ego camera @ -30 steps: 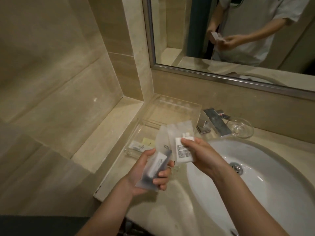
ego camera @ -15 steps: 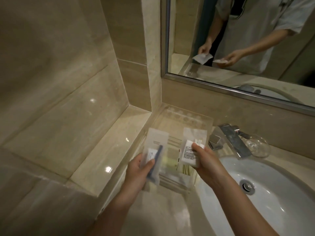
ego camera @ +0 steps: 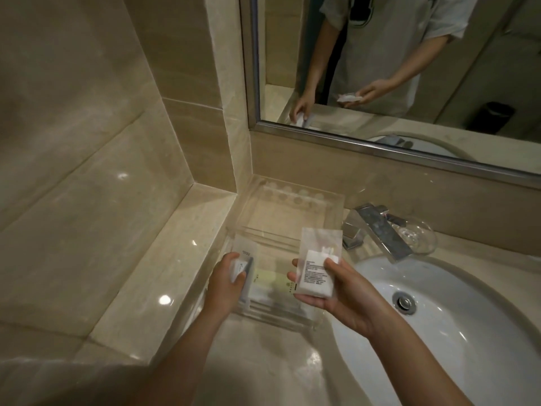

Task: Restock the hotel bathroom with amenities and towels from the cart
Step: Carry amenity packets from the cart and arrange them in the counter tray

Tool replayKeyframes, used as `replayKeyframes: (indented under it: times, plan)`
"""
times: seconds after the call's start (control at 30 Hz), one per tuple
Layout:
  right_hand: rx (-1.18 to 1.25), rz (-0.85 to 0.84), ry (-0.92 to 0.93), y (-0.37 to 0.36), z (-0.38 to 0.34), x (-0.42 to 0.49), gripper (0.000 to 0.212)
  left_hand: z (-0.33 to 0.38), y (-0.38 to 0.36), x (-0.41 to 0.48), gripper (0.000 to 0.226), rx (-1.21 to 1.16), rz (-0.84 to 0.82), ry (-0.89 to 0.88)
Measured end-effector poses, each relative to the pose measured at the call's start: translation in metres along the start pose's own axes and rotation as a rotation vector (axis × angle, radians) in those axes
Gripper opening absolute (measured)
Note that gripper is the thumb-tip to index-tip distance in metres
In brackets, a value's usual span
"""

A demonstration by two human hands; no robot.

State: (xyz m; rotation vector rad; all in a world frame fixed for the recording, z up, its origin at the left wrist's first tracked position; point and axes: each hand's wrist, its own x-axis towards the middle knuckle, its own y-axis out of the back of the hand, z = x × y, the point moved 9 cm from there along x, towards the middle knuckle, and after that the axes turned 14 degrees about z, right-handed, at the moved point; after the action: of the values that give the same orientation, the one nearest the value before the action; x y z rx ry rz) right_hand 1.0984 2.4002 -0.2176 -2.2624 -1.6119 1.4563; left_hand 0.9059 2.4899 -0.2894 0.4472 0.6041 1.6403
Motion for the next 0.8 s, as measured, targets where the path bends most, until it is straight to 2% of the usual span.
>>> replayKeyframes:
  times: [0.23,0.43,0.57,0.63,0.73,0.8]
  plan:
    - [0.032,0.009,0.009,0.003,0.009,-0.001,0.028,-0.01,-0.012,0.01,0.043,0.123,-0.043,-0.074]
    - [0.011,0.058,0.011,0.017,0.018,0.001,0.029,-0.014,-0.007,0.017,0.044,0.17,0.028,-0.098]
    - [-0.03,0.062,0.021,0.022,0.019,0.004,0.029,-0.012,-0.017,0.015,0.044,0.32,-0.066,-0.13]
    - [-0.039,0.065,0.032,0.021,0.02,0.006,0.03,-0.003,-0.017,0.013,0.047,0.394,-0.035,-0.192]
    - [-0.026,0.087,0.059,0.018,0.022,0.011,0.033,0.014,-0.006,0.007,0.047,0.286,0.067,-0.205]
    - [-0.012,0.102,0.086,0.017,0.022,0.016,0.034,0.024,-0.006,-0.001,0.035,0.111,0.009,-0.175]
